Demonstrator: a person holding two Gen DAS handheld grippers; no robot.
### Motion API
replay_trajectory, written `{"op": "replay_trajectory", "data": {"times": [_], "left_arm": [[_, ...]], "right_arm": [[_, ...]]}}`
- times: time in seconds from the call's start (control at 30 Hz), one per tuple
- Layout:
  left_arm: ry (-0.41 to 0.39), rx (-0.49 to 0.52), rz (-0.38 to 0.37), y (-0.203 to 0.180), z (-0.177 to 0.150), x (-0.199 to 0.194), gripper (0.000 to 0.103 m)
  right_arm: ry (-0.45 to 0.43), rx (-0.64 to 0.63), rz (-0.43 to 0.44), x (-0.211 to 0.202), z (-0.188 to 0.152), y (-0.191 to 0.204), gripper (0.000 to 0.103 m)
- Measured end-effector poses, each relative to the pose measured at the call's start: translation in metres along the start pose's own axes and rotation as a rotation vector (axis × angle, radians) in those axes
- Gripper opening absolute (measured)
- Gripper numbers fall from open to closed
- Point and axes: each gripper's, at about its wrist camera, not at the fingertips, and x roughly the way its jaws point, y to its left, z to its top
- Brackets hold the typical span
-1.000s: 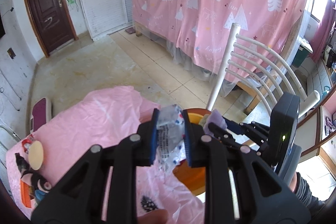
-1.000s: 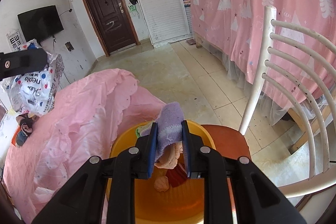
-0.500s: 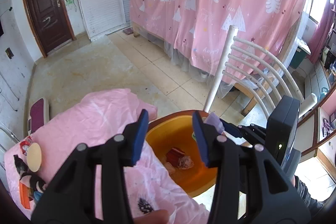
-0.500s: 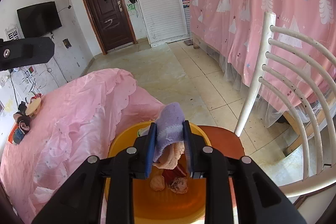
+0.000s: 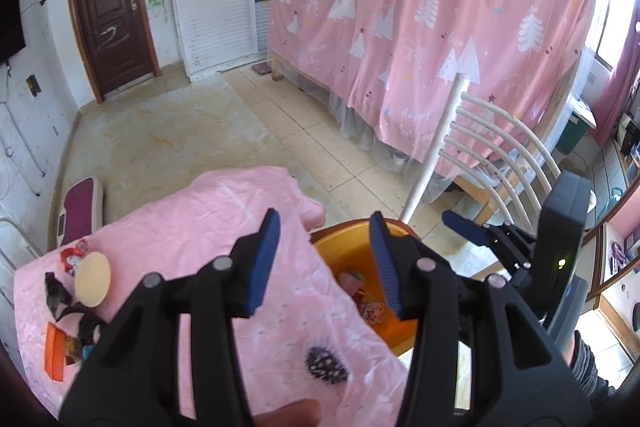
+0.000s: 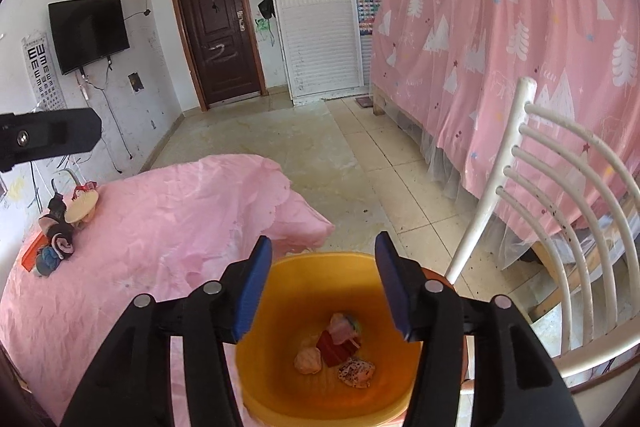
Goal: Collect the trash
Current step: 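Open the left tool over the basin, dropping the hat and snack bag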
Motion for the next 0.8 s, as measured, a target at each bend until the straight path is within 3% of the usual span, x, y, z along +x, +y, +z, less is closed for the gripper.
{"op": "replay_trajectory", "data": {"times": [0.37, 0.8], "left_arm": [[-0.048, -0.097, 0.043, 0.071, -0.022, -0.041, 0.049], [-0.077, -0.231, 0.137, 0.175, -0.066, -0.095, 0.050]], "right_arm": [[-0.012, -0.106, 0.038, -0.009, 0.019, 0.072, 0.047], [0.002, -0.246, 0.124, -0.002, 0.027, 0.189, 0.048]]}}
